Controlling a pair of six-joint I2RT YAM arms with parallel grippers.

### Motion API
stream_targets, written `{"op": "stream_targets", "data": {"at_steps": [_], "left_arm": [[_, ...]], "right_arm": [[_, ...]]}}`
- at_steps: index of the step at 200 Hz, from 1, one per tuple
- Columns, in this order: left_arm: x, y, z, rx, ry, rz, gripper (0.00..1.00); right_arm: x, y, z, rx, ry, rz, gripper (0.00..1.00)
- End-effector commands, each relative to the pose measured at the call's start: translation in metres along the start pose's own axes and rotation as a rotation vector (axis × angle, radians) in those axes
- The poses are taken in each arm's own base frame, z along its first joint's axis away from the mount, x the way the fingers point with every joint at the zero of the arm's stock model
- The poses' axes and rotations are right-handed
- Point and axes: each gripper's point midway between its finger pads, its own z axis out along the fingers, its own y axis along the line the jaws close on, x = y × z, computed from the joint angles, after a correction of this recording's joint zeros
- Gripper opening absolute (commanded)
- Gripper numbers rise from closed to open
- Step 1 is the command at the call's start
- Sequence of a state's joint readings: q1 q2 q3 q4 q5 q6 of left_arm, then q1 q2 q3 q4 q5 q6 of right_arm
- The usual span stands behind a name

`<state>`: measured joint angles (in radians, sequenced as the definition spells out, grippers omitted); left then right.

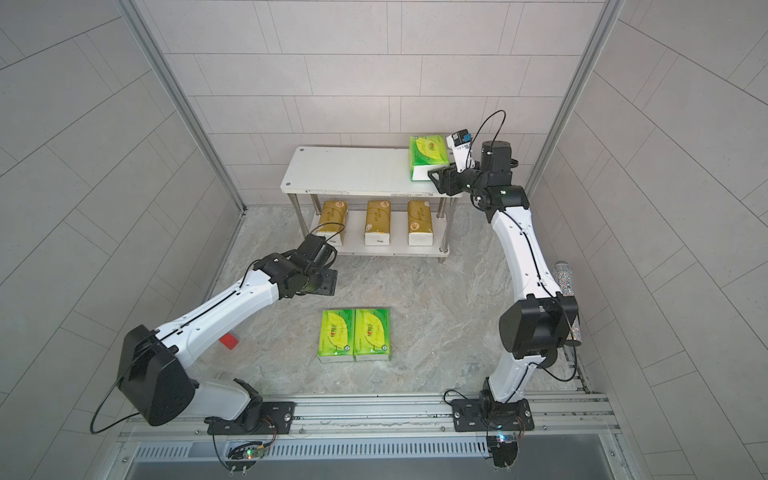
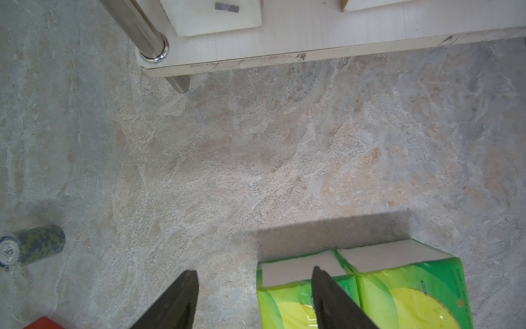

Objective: Place the tissue boxes on the shelf by color
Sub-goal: Place a box of tissues on the shelf.

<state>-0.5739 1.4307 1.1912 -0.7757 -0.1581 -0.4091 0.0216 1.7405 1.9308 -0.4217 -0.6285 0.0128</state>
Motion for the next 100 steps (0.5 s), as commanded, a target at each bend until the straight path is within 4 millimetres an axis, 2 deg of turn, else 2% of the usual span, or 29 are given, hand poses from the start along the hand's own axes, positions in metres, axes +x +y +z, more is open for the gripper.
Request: {"op": "stream_targets", "data": {"at_steps": [1, 100], "left_arm": [[-0.0014, 0.0057, -0.0073, -0.01, -0.011, -0.006, 0.71], [-0.0024, 0.0063, -0.0048, -0.013, -0.009, -0.004, 0.71]], "right_arm": [[-0.0096, 0.0066, -0.0056, -0.015, -0.029, -0.002, 0.7], [-0.0044, 0.006, -0.0005, -0.02, -0.011, 0.012, 0.69]]}}
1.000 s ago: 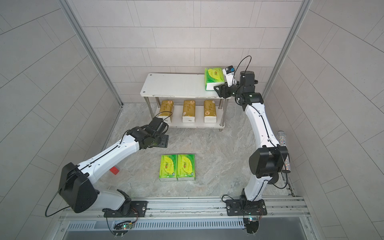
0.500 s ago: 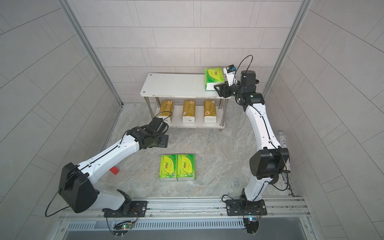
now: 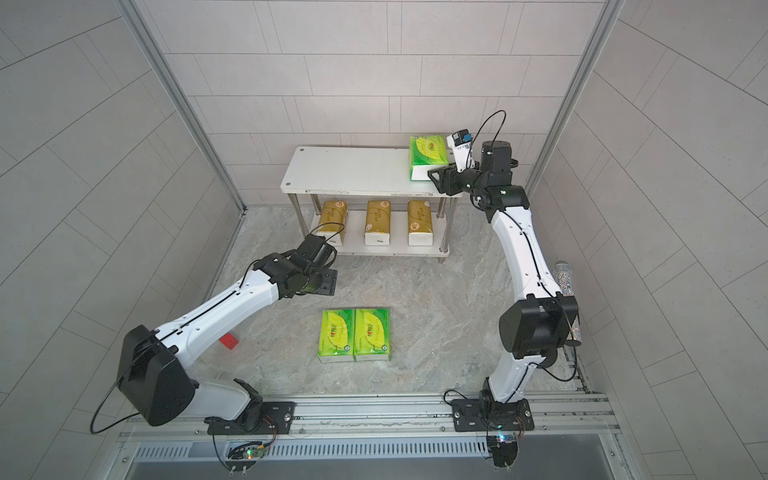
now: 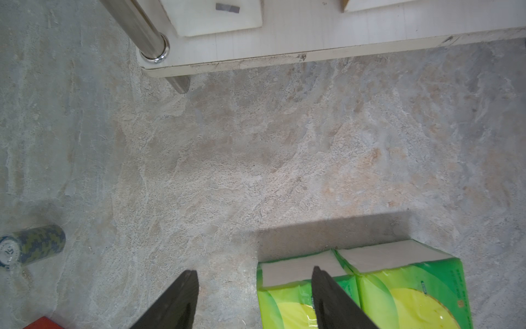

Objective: Place the tissue boxes on the shelf by color
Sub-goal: Place a box of tissues on the shelf.

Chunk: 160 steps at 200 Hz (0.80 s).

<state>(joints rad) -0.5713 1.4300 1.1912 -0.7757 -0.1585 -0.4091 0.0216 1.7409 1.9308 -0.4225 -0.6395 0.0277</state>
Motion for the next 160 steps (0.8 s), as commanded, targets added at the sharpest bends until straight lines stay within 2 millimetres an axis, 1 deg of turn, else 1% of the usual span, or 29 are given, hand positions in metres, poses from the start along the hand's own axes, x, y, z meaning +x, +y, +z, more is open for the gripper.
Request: {"op": "stream_targets", "data": {"at_steps": [1, 19, 42, 58, 89, 106, 121, 141, 160], "left_arm": [[-0.002, 0.006, -0.005, -0.012, -0.007, -0.001, 0.71], [-0.002, 0.006, -0.004, -0.011, -0.006, -0.004, 0.71], [-0.003, 0.007, -0.006, -0.01, -0.011, -0.004, 0.71], [-0.003, 0.008, -0.007, -0.01, -0.014, -0.006, 0.71], [-0.005, 0.009, -0.009, -0.009, -0.02, -0.004, 0.71], [-0.006, 0.008, -0.01, -0.004, -0.023, -0.002, 0.71], [-0.006, 0.007, -0.01, 0.0, -0.022, 0.0, 0.71], [-0.006, 0.006, -0.011, 0.005, -0.022, 0.0, 0.71], [-0.007, 0.006, -0.014, 0.009, -0.027, -0.003, 0.71]], "right_arm": [[-0.004, 0.004, 0.0, -0.008, -0.01, -0.003, 0.69], [-0.004, 0.001, -0.001, 0.01, -0.01, -0.004, 0.7], [-0.006, -0.003, -0.004, 0.037, -0.016, 0.0, 0.74], [-0.008, -0.007, -0.008, 0.057, -0.023, 0.004, 0.79], [-0.014, -0.01, -0.025, 0.093, -0.046, 0.005, 0.85], [-0.013, -0.012, -0.037, 0.108, -0.049, 0.012, 0.88], [-0.007, -0.013, -0.048, 0.126, -0.045, 0.022, 0.89], [0.003, -0.009, -0.064, 0.148, -0.035, 0.033, 0.9], [0.021, -0.001, -0.079, 0.162, 0.014, 0.083, 0.92]]}}
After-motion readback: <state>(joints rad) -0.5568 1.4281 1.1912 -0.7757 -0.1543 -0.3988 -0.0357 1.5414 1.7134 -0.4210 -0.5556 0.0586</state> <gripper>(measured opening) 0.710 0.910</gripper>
